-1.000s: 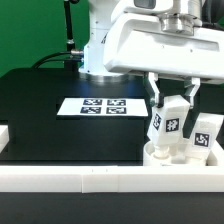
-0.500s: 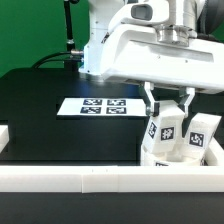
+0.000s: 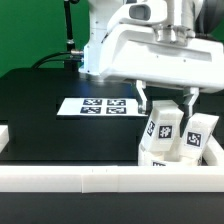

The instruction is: Assemble stool

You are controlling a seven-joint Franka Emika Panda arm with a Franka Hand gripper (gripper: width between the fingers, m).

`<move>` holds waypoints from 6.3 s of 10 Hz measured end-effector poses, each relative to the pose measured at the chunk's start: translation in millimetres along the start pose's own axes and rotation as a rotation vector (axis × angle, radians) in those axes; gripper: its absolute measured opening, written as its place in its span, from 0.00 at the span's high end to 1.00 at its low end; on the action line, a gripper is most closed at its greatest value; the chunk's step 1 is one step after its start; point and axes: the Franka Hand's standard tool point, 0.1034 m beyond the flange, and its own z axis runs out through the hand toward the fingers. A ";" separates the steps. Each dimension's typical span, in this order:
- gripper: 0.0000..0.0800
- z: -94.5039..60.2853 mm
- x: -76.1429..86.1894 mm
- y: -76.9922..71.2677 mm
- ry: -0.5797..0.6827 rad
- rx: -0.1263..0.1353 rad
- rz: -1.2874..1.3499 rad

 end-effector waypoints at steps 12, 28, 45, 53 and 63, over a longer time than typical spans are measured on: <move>0.19 -25.3 7.4 5.4 -0.364 0.139 -0.073; 0.19 -6.3 19.7 33.2 -0.419 0.391 -1.481; 0.19 3.1 -7.2 28.7 -0.626 0.540 -1.398; 0.19 12.0 2.7 17.3 -0.309 0.241 -1.399; 0.58 20.6 -1.8 17.5 -0.350 0.226 -1.355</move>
Offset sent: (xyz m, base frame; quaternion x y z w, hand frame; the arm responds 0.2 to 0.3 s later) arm 0.0044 -0.0222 0.0258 0.0507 -0.0429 -0.0351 0.9972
